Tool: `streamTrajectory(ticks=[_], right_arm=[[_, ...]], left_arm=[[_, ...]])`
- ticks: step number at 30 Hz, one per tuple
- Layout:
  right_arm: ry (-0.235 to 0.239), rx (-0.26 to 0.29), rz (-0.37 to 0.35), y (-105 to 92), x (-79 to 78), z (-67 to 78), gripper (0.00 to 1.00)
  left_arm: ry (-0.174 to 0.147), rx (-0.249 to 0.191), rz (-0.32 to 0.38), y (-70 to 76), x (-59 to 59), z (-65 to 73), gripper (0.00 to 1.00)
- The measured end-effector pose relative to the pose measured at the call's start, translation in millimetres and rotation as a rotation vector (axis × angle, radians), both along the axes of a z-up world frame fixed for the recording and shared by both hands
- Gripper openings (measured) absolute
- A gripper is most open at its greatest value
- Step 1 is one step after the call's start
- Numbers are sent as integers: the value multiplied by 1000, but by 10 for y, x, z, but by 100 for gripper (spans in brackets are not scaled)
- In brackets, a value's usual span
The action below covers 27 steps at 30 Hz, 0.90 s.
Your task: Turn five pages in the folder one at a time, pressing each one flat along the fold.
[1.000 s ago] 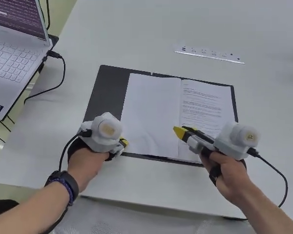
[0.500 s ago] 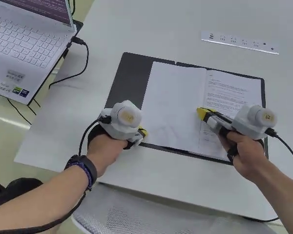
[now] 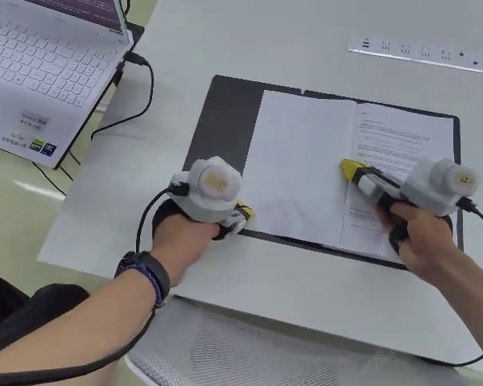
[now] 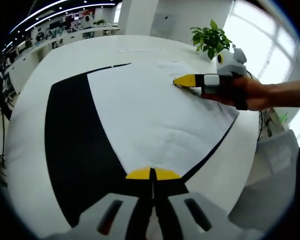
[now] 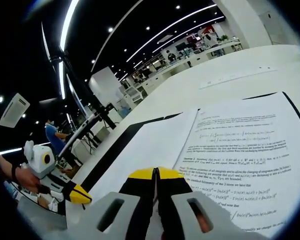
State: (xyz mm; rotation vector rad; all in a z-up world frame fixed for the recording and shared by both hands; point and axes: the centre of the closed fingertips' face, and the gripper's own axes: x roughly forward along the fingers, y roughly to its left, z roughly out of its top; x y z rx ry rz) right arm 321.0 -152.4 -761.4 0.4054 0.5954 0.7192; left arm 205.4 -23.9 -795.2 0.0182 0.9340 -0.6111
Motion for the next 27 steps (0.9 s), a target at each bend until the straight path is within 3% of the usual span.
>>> streamTrajectory(ticks=[3, 4, 10, 27], right_arm=[[4, 8, -24, -9, 102, -10, 0], [27, 33, -35, -8, 122, -17, 0], [10, 22, -22, 10, 260, -23, 0], [4, 81, -132, -46, 663, -55, 0]], left_arm=[[1, 5, -3, -19, -13, 4, 0], [1, 5, -2, -20, -14, 5, 0], [3, -14, 23, -8, -11, -7, 0], [6, -18, 30, 1, 1, -6, 0]])
